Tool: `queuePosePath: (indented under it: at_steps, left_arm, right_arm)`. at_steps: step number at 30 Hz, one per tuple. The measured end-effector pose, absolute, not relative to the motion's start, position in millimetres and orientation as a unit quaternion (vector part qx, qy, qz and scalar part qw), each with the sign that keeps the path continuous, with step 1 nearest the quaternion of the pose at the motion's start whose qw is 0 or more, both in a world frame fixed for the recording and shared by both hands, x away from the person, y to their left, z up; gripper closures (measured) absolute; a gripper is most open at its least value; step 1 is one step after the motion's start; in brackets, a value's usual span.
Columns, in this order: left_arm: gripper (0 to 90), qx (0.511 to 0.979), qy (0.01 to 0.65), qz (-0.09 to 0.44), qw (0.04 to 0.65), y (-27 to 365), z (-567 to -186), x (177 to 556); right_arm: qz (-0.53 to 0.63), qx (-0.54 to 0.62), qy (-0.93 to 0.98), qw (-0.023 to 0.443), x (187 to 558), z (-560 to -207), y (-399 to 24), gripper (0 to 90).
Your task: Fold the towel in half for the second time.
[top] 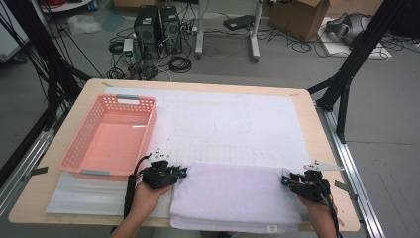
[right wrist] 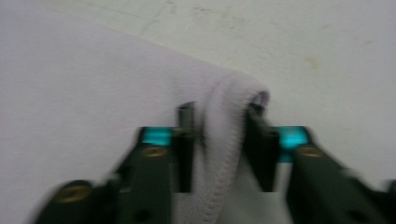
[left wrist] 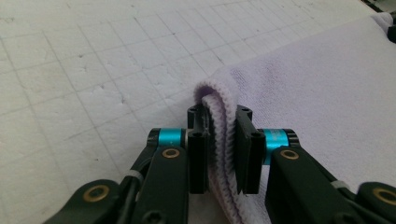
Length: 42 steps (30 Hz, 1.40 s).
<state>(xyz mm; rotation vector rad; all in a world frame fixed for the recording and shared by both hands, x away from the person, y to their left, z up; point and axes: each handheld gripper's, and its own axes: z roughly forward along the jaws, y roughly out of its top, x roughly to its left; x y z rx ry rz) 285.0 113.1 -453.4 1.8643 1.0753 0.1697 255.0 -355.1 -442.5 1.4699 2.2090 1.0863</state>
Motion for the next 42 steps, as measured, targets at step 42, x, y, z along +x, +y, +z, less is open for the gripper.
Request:
queuePosePath:
  at_steps: [42]
  left_arm:
    - [54.7, 0.719, 0.478, 0.136, 0.486, 99, -419, 363]
  right_arm:
    - [0.39, 0.54, 0.708, 0.234, 349, -419, -347, 55.6]
